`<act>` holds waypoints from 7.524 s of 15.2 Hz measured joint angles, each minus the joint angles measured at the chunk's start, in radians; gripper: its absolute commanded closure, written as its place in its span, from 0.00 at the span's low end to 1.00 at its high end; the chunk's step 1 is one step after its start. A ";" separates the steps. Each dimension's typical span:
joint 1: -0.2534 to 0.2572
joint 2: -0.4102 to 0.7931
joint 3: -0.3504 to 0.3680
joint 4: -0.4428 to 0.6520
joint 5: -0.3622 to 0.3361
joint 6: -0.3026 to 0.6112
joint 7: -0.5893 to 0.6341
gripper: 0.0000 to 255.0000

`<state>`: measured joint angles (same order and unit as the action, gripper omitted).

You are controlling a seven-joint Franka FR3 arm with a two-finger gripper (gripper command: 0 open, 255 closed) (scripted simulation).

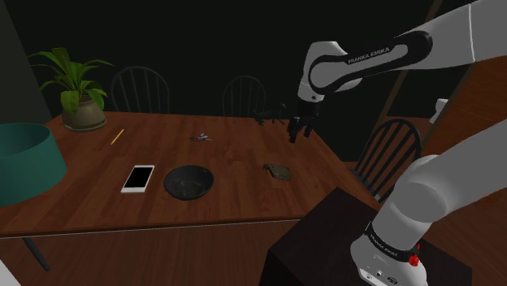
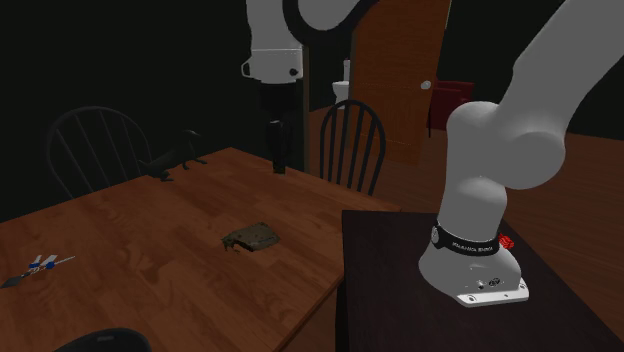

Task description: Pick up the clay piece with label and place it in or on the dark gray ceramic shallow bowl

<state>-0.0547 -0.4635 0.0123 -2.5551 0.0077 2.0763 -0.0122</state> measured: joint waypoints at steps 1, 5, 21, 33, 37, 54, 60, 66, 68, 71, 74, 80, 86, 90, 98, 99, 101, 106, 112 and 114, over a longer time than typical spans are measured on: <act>-0.003 0.033 0.003 -0.004 -0.002 0.037 0.013 0.00; -0.018 0.202 0.013 0.031 -0.018 0.173 0.062 0.00; -0.039 0.826 -0.023 0.314 -0.122 0.512 0.270 0.00; -0.042 0.937 -0.033 0.346 -0.132 0.592 0.276 0.00; -0.042 0.938 -0.033 0.346 -0.132 0.592 0.276 1.00; -0.046 0.836 -0.027 0.330 -0.122 0.507 0.264 1.00; -0.048 0.768 -0.023 0.330 -0.115 0.439 0.255 1.00; -0.049 0.703 -0.020 0.335 -0.108 0.370 0.247 1.00; -0.050 0.686 -0.020 0.341 -0.105 0.346 0.243 1.00; -0.048 0.653 -0.018 0.346 -0.102 0.308 0.242 1.00; -0.049 0.624 -0.018 0.352 -0.099 0.273 0.237 1.00; 0.022 0.670 0.030 0.437 -0.105 0.226 0.355 1.00; 0.103 0.725 0.076 0.533 -0.116 0.176 0.483 1.00; 0.160 0.784 0.103 0.635 -0.126 0.127 0.566 1.00; 0.279 0.964 0.137 0.921 -0.151 0.008 0.710 1.00; 0.293 0.988 0.140 0.966 -0.154 -0.013 0.724 1.00; 0.323 1.042 0.145 1.057 -0.160 -0.054 0.751 1.00; 0.411 1.215 0.150 1.354 -0.176 -0.182 0.815 1.00; 0.466 1.364 0.147 1.581 -0.184 -0.262 0.842 1.00; 0.466 1.366 0.147 1.558 -0.186 -0.236 0.846 1.00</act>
<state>0.4108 0.9027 0.1593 -0.9971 -0.1780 1.8403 0.8339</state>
